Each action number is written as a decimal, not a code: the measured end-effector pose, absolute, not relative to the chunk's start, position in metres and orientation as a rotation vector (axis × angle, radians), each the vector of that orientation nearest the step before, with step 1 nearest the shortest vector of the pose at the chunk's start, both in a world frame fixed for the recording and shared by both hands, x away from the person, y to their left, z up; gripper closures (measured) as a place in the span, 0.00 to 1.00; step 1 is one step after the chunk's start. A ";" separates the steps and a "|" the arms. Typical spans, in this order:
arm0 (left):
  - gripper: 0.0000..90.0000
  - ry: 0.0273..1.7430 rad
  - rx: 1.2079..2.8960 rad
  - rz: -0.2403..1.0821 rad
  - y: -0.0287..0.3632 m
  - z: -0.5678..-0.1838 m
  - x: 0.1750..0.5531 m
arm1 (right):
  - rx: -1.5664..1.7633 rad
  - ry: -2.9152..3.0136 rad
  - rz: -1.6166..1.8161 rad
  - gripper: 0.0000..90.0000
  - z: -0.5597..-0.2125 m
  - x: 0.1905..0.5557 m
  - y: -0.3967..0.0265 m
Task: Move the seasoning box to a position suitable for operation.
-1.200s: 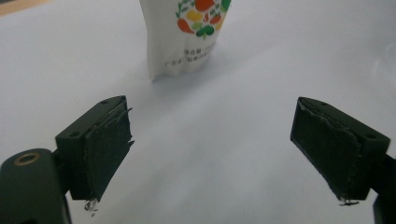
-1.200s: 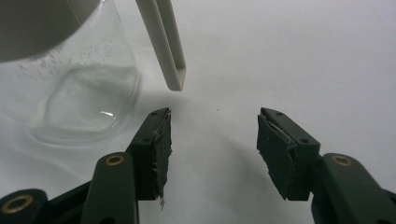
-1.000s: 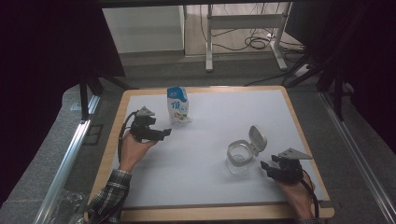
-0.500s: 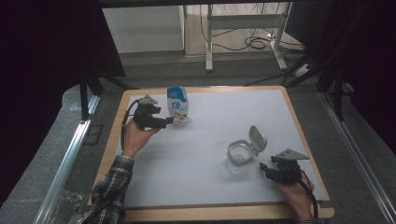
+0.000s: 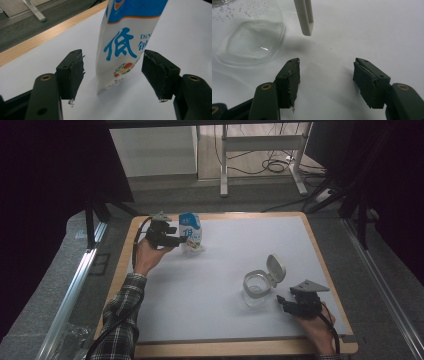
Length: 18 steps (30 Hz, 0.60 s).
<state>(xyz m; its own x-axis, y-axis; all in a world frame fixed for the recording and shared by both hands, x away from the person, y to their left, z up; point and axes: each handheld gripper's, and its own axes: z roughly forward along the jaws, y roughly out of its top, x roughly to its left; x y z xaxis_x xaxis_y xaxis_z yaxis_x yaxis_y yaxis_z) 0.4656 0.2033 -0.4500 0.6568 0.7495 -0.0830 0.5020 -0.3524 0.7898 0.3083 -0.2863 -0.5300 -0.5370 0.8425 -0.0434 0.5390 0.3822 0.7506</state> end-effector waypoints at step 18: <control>0.61 0.911 2.010 0.321 0.200 -0.447 0.492 | 1.192 2.230 0.979 0.42 -0.530 0.308 -0.286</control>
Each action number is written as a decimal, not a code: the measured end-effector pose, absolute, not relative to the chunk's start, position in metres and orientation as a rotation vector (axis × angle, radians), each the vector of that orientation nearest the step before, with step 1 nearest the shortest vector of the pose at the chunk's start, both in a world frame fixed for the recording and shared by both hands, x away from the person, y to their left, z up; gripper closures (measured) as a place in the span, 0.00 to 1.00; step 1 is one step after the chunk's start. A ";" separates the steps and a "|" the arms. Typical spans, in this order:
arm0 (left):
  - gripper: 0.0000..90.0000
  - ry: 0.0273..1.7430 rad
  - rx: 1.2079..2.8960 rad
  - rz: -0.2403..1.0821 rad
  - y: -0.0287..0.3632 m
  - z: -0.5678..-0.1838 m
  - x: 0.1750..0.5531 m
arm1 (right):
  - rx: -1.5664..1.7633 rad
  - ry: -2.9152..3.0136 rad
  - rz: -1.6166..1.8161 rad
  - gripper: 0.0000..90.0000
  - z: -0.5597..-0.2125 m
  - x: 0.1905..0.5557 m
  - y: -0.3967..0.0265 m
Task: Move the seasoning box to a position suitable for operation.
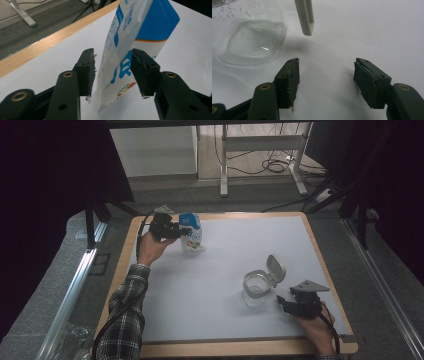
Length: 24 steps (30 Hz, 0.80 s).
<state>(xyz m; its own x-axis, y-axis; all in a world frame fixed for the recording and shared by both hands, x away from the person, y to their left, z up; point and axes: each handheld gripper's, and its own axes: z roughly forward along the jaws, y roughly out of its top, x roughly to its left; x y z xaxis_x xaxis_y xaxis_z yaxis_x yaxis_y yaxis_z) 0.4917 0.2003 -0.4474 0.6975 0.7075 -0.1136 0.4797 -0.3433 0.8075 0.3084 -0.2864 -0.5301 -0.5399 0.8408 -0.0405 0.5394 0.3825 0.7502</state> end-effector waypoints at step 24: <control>1.00 0.859 2.033 0.327 0.197 -0.447 0.488 | 1.194 2.231 0.981 0.41 -0.530 0.308 -0.286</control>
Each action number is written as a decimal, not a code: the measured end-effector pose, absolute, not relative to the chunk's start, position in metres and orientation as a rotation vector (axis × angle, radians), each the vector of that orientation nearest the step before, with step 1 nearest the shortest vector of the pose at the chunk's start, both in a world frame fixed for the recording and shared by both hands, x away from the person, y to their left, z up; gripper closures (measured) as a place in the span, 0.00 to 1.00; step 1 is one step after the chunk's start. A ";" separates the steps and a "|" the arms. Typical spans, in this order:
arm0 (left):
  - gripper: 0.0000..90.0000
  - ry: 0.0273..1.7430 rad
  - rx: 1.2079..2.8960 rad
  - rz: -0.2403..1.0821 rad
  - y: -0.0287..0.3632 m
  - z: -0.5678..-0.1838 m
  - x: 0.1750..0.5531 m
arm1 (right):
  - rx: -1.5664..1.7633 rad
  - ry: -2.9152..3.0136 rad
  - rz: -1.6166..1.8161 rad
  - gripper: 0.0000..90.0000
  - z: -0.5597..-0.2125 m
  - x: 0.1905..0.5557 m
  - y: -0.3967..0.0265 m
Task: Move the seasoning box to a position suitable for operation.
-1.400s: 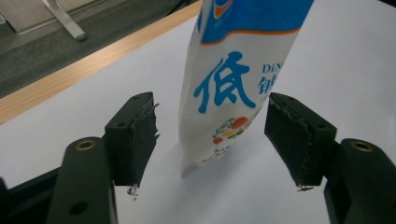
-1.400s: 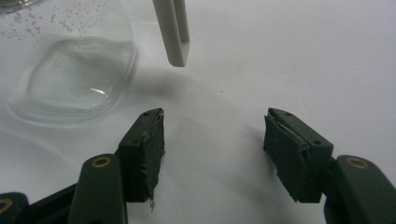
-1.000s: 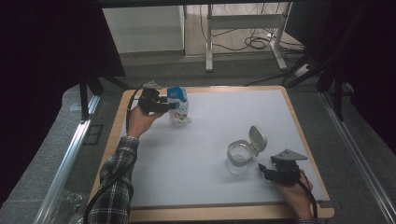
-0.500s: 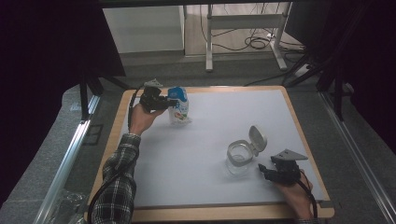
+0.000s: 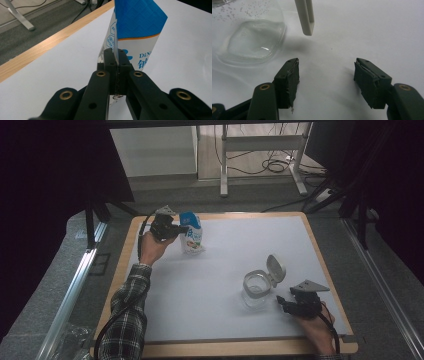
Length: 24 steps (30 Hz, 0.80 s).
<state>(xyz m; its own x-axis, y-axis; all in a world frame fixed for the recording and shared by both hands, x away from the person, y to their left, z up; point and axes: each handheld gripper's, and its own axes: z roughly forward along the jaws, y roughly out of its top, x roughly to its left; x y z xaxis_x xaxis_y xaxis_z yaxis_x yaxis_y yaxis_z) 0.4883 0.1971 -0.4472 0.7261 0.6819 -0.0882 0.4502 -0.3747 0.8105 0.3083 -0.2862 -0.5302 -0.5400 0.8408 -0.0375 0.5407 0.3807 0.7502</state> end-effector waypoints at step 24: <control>1.00 0.857 1.994 0.289 0.193 -0.441 0.472 | 1.190 2.237 0.980 0.40 -0.530 0.308 -0.286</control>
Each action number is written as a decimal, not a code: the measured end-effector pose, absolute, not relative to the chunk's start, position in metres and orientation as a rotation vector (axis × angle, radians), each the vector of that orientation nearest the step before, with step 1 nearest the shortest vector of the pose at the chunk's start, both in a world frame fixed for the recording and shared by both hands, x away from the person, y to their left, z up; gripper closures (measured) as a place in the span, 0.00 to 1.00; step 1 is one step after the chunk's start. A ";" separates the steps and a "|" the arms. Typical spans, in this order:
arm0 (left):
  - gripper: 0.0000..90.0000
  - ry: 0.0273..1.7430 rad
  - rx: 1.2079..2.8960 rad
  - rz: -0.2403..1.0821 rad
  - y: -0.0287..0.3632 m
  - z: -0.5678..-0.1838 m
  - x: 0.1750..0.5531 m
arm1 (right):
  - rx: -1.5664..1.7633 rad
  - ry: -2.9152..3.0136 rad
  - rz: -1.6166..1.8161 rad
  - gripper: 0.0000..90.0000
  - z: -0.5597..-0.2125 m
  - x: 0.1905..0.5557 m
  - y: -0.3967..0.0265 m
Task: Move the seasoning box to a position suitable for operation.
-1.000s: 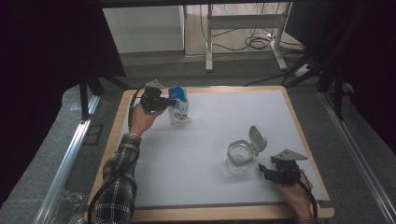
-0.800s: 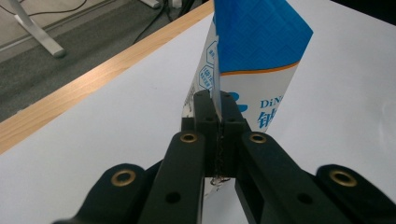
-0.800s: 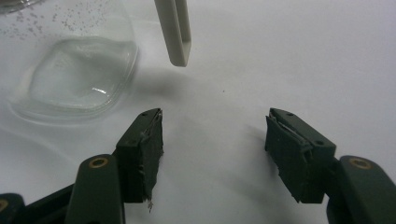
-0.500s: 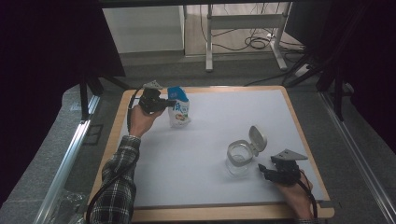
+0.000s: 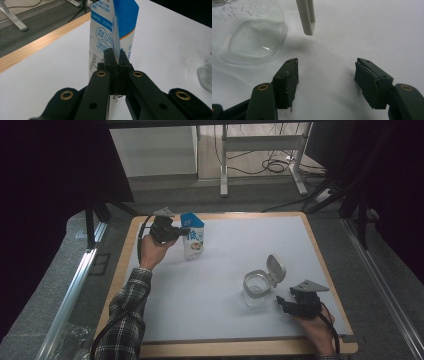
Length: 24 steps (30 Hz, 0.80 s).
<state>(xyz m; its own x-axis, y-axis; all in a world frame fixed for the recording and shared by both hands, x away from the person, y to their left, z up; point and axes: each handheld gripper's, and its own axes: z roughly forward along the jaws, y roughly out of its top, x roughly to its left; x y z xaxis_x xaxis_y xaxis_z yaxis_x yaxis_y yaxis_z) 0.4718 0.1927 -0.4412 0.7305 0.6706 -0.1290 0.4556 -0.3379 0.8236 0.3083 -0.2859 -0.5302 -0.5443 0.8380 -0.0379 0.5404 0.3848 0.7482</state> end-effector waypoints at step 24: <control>1.00 0.792 2.003 0.287 0.188 -0.429 0.433 | 1.191 2.237 0.978 0.40 -0.530 0.308 -0.286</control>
<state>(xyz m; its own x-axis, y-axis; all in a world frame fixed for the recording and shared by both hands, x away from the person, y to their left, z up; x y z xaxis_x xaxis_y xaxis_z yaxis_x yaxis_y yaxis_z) 0.4333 0.1880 -0.4287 0.7646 0.6351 -0.1099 0.4174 -0.3579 0.8353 0.3082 -0.2857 -0.5302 -0.5438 0.8383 -0.0380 0.5413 0.3850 0.7475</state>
